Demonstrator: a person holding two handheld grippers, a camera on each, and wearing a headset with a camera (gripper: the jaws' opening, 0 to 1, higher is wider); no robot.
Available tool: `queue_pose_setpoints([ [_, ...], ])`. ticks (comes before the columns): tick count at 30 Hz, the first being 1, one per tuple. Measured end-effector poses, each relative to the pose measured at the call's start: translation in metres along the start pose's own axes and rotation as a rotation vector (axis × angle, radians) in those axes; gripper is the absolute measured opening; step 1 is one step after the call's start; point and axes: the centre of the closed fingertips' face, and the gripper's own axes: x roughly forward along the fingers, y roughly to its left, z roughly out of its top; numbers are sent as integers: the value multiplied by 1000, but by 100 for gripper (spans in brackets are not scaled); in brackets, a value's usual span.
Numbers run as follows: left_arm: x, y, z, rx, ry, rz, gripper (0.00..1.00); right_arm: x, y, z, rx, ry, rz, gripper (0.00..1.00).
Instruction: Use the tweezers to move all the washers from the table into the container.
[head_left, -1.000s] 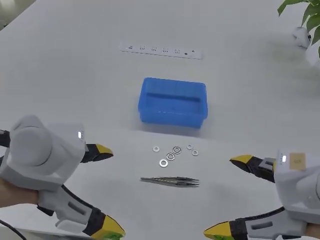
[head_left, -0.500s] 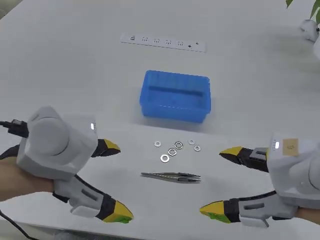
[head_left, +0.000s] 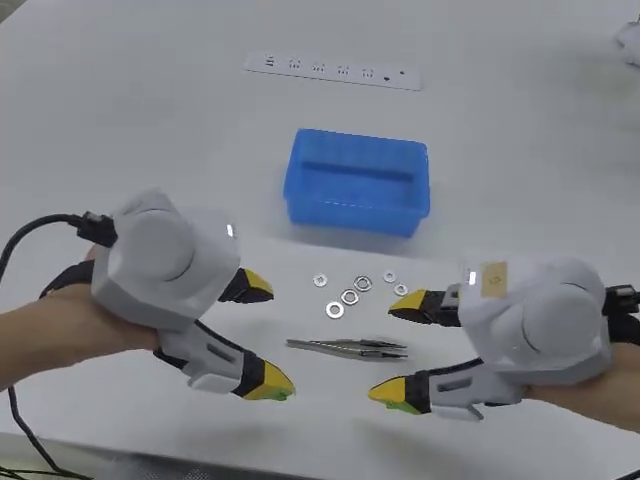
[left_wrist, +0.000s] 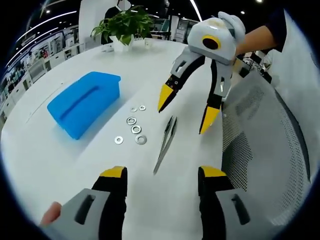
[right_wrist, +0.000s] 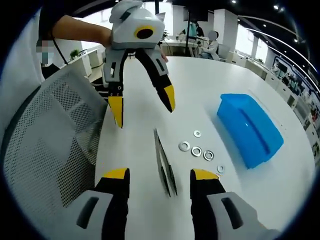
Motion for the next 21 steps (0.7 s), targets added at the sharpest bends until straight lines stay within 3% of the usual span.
queue_pose_setpoints([
  [3,6,-5,0,-40,13,-45,58,4,-2,-3,-18,40,12,38],
  [5,9,-2,1,-44,8,-44,57,7,-4,-2,-11,53,19,27],
  [8,14,0,0,-34,29,-40,56,11,-7,-2,-13,64,32,28],
  [14,21,3,0,-14,44,-56,44,20,-7,-5,-15,90,64,27],
  [17,24,3,-1,-18,54,-70,42,22,-7,-7,-25,106,73,24],
  [21,28,4,-3,20,63,-69,39,24,-7,-9,-41,121,81,20],
])
